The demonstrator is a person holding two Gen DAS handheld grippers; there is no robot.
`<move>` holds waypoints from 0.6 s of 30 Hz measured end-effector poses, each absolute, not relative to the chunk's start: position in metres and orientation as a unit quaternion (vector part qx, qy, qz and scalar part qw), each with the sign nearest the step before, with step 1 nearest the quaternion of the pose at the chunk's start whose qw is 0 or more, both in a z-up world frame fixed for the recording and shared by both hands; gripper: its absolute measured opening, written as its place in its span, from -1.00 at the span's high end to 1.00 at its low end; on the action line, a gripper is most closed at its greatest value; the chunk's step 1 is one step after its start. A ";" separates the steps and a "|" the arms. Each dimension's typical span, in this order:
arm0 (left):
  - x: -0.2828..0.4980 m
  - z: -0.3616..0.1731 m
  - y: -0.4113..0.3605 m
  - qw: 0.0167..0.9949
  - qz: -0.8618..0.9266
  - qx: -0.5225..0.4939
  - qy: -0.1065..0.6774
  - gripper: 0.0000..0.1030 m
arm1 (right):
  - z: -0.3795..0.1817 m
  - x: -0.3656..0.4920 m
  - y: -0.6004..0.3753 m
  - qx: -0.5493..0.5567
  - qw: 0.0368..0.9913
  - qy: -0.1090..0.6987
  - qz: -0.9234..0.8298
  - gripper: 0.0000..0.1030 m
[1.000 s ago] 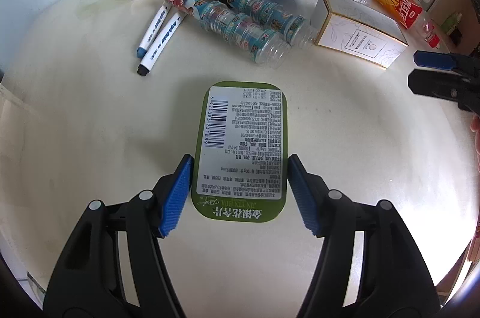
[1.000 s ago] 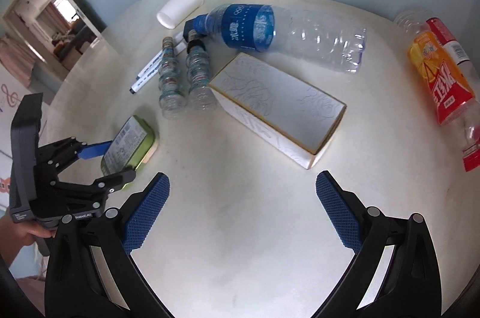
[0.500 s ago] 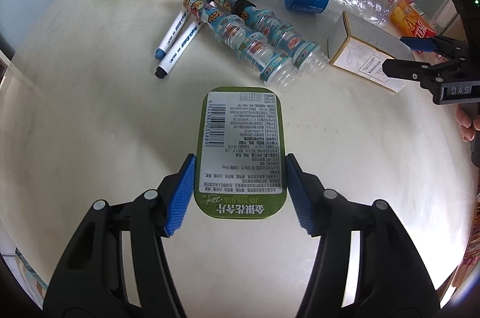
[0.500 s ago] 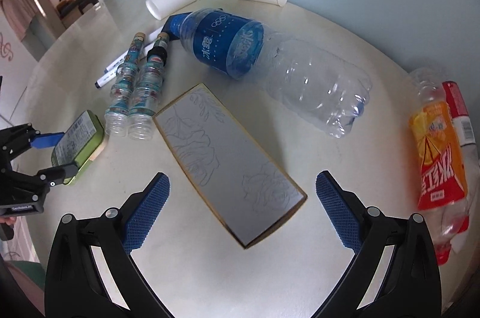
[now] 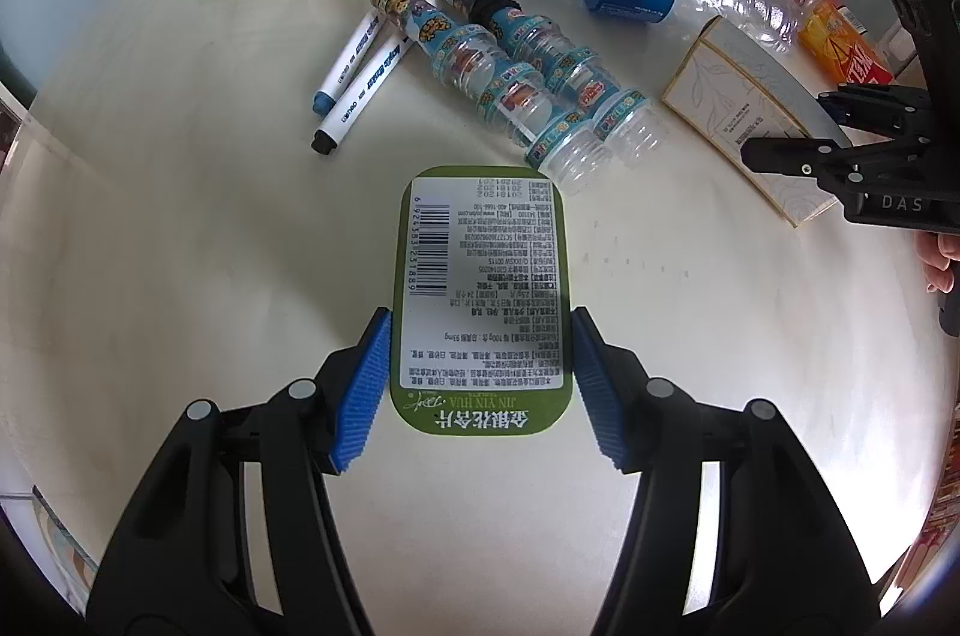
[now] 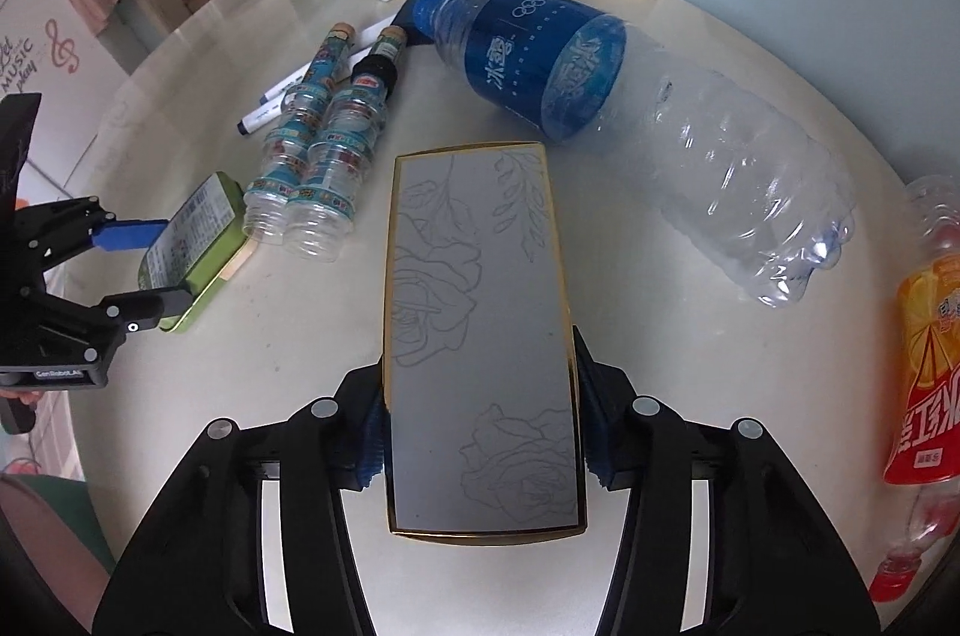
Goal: Collect trash
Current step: 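Carry the green tin and white box over the teal bin with both tools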
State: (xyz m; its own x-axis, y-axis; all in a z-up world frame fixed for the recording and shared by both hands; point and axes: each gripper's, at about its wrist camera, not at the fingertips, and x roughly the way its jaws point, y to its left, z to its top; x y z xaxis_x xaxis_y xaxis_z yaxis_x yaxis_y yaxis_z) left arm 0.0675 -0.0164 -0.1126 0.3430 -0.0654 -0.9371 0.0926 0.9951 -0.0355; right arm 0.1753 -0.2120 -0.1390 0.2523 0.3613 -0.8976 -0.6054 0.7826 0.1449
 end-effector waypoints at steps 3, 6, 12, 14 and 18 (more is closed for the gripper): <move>0.063 -0.111 -0.014 0.821 -0.047 0.014 0.569 -0.09 | -0.134 0.169 -0.211 -0.109 0.784 0.525 0.314 0.04; 0.058 -0.106 -0.010 0.824 -0.046 0.011 0.565 -0.09 | -0.127 0.163 -0.211 -0.099 0.783 0.523 0.322 0.04; 0.036 -0.085 -0.004 0.836 -0.047 0.020 0.546 -0.09 | -0.096 0.140 -0.209 -0.096 0.785 0.505 0.346 0.04; 0.027 -0.077 0.001 0.841 -0.043 0.020 0.539 -0.09 | -0.085 0.130 -0.204 -0.103 0.785 0.497 0.356 0.04; 0.008 -0.060 0.010 0.853 -0.028 0.019 0.521 -0.09 | -0.069 0.110 -0.189 -0.116 0.786 0.477 0.374 0.04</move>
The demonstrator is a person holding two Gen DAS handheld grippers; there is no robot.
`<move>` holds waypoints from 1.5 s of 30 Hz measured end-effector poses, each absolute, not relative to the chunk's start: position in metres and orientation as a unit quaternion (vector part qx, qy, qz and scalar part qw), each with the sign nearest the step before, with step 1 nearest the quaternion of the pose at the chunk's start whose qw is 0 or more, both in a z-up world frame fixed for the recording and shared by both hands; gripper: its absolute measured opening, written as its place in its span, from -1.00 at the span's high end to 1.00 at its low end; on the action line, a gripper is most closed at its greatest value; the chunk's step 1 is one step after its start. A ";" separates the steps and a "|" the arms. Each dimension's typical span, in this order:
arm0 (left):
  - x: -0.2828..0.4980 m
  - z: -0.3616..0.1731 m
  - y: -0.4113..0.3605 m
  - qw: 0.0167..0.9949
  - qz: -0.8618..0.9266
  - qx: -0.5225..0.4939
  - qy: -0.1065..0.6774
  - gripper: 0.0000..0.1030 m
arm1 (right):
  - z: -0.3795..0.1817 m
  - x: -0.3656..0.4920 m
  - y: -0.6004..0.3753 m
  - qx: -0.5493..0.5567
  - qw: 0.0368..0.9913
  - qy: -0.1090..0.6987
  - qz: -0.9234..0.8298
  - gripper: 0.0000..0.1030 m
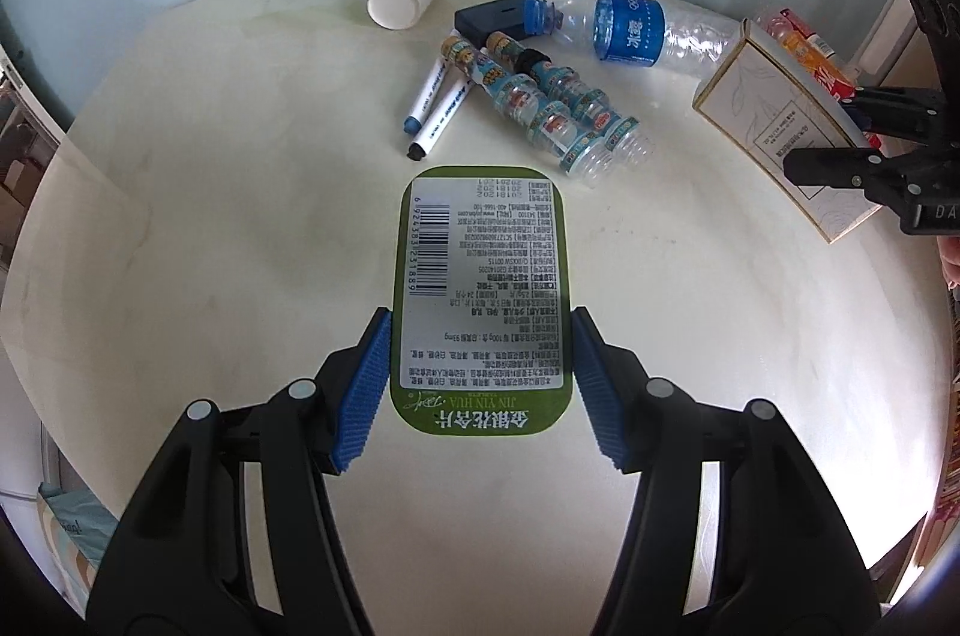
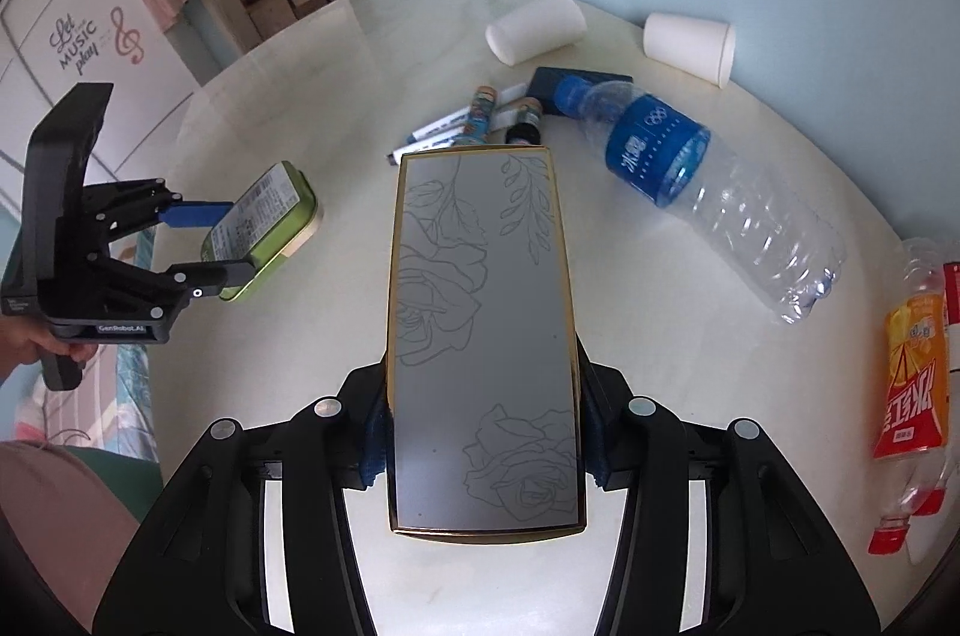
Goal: Collect trash
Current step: 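Carry the green tin and white box over the teal bin with both tools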
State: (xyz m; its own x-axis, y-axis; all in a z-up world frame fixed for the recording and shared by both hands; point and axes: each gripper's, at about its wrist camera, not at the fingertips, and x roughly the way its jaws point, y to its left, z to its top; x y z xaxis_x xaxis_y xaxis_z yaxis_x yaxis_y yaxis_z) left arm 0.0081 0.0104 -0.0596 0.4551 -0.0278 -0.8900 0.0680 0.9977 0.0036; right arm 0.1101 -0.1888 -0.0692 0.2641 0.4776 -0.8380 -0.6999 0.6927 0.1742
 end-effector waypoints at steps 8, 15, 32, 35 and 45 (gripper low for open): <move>-0.028 -0.034 0.037 0.869 0.013 0.021 0.494 -0.09 | -0.053 0.077 -0.156 -0.127 0.782 0.455 0.407 0.04; -0.067 -0.028 0.062 0.871 0.055 0.002 0.489 -0.09 | -0.047 0.052 -0.122 -0.133 0.767 0.442 0.445 0.04; -0.171 -0.058 0.152 0.850 0.132 -0.078 0.504 -0.09 | -0.048 -0.035 -0.008 -0.167 0.707 0.438 0.529 0.04; -0.196 -0.069 0.185 0.842 0.149 -0.094 0.510 -0.09 | -0.053 -0.055 0.030 -0.184 0.690 0.440 0.544 0.04; -0.307 -0.133 0.314 0.788 0.220 -0.174 0.548 -0.09 | -0.105 -0.137 0.201 -0.237 0.603 0.466 0.603 0.04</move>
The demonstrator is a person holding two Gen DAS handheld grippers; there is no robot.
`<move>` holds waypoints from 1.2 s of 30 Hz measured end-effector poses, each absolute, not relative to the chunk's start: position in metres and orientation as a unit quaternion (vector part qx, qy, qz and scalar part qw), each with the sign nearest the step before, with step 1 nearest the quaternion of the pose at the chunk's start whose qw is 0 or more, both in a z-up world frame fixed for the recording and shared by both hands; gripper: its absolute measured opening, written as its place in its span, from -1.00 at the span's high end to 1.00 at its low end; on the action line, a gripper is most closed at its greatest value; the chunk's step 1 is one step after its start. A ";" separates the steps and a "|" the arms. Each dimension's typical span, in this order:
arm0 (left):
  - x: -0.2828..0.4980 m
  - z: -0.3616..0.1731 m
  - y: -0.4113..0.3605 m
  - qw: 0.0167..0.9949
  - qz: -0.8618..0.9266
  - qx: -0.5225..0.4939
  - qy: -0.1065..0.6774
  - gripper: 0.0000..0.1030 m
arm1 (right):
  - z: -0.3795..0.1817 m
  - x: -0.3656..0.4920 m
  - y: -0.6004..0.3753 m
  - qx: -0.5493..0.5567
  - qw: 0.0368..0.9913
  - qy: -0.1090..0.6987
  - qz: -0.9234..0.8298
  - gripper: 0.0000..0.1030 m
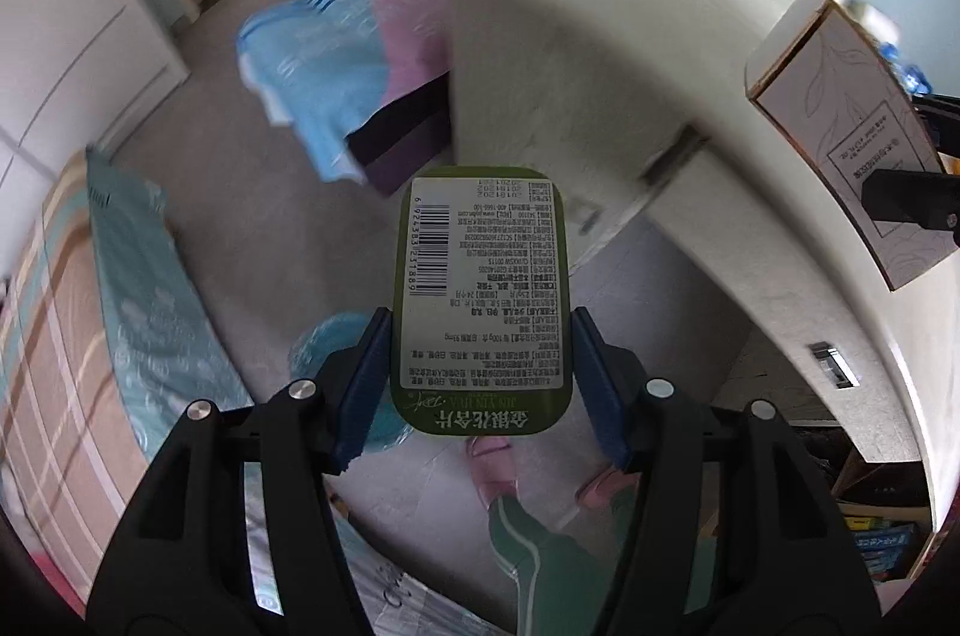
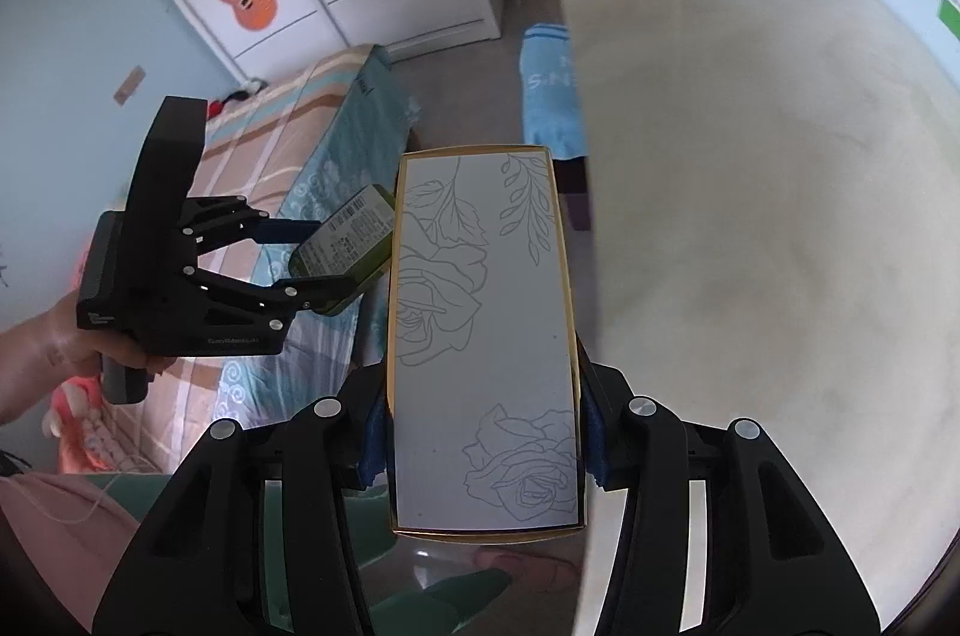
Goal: Collect trash
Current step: 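Carry the green tin and white box over the teal bin with both tools, then open the left tool over the bin while the right tool releases the box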
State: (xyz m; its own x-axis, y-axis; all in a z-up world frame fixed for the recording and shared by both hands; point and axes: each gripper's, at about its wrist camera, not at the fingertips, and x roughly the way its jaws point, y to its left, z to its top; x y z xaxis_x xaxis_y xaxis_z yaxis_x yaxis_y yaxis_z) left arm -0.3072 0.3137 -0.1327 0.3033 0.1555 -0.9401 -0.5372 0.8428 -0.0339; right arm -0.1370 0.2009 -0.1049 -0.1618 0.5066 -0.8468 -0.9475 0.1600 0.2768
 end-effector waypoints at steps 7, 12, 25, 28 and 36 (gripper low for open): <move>-0.374 -0.203 0.389 0.741 0.259 -0.230 0.575 -0.09 | -0.182 -0.191 0.300 -0.266 0.543 0.521 0.602 0.03; -0.418 -0.267 0.427 0.708 0.260 -0.278 0.595 -0.09 | -0.263 -0.218 0.354 -0.281 0.495 0.583 0.580 0.03; -0.457 -0.481 0.466 0.642 0.235 -0.350 0.641 -0.09 | -0.513 -0.282 0.431 -0.300 0.395 0.715 0.492 0.03; -0.460 -0.529 0.467 0.622 0.227 -0.357 0.658 -0.09 | -0.565 -0.294 0.437 -0.302 0.384 0.734 0.472 0.03; -0.463 -0.595 0.463 0.600 0.198 -0.335 0.699 -0.09 | -0.642 -0.306 0.433 -0.295 0.369 0.760 0.446 0.03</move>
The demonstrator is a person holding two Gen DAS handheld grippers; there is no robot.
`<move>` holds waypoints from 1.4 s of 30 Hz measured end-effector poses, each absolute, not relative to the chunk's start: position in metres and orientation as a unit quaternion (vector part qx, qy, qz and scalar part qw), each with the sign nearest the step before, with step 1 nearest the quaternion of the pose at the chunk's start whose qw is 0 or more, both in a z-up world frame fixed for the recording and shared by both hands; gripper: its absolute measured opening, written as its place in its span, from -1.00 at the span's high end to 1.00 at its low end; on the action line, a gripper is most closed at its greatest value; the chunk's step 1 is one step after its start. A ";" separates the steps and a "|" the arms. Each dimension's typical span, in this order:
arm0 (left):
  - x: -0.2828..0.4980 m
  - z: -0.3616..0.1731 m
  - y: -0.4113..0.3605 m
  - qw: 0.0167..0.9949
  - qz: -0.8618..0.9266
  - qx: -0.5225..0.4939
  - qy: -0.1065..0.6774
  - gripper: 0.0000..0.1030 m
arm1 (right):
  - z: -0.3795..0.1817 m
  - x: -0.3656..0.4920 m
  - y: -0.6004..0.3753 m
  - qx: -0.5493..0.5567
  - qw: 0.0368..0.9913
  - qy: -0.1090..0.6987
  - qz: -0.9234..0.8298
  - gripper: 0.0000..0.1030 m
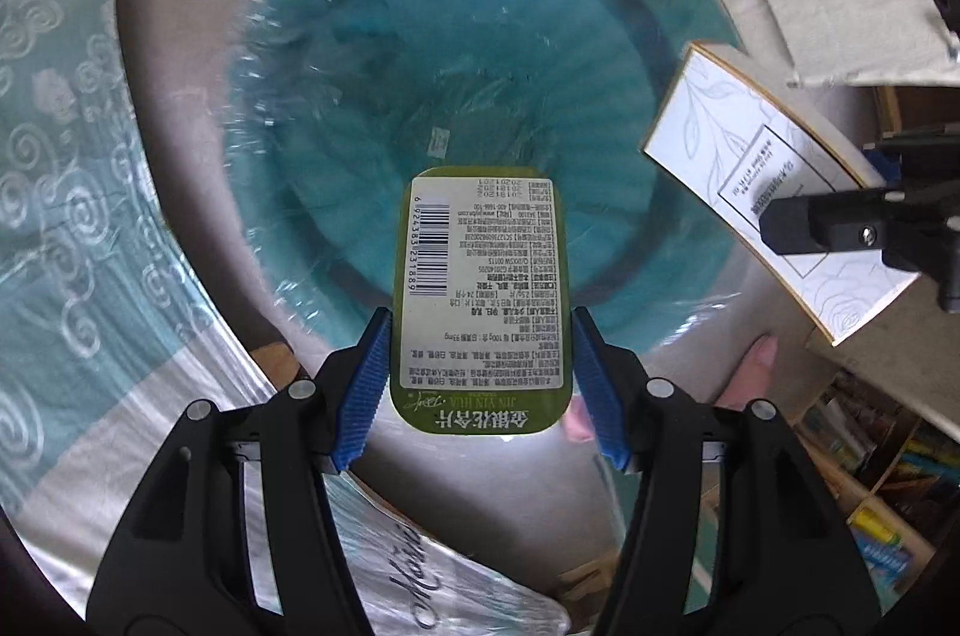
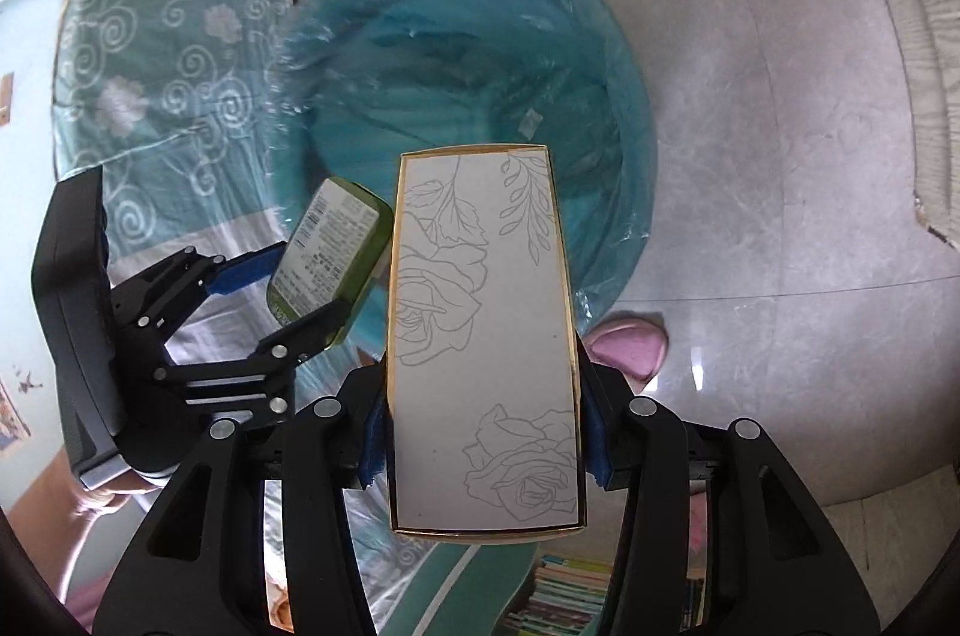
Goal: Collect trash
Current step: 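Open the left tool over the bin while the right tool releases the box, then return both tools to the table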
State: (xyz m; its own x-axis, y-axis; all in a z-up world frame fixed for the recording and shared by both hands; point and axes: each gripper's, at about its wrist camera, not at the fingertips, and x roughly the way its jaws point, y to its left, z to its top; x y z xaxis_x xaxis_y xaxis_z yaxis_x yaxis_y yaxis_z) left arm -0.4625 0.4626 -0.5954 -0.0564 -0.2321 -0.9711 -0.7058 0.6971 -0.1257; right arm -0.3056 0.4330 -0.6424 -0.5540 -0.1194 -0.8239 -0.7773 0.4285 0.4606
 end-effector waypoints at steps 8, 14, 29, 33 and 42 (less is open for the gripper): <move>-0.461 -0.609 0.455 0.599 0.203 -0.309 0.710 -0.12 | -0.660 -0.302 0.438 -0.299 0.364 0.762 0.445 -0.04; -0.464 -0.602 0.460 0.599 0.223 -0.313 0.703 -0.31 | -0.653 -0.287 0.435 -0.276 0.378 0.765 0.442 -0.15; -0.474 -0.491 0.449 0.637 0.306 -0.365 0.606 -0.69 | -0.539 -0.250 0.413 -0.180 0.427 0.735 0.494 -0.16; -0.471 -0.451 0.431 0.654 0.289 -0.349 0.605 -0.78 | -0.475 -0.249 0.392 -0.184 0.440 0.703 0.527 -0.16; -0.447 -0.330 0.411 0.710 0.265 -0.336 0.559 -0.87 | -0.300 -0.252 0.302 -0.161 0.505 0.629 0.569 -0.22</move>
State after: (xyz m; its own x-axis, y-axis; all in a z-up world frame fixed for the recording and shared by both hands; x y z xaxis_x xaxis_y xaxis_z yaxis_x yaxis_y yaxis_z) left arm -0.4467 0.4107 -0.3299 0.2342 0.0003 -0.9722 -0.7517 0.6342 -0.1808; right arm -0.2520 0.3019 -0.2996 -0.4386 0.3711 -0.8184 -0.7768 0.3013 0.5530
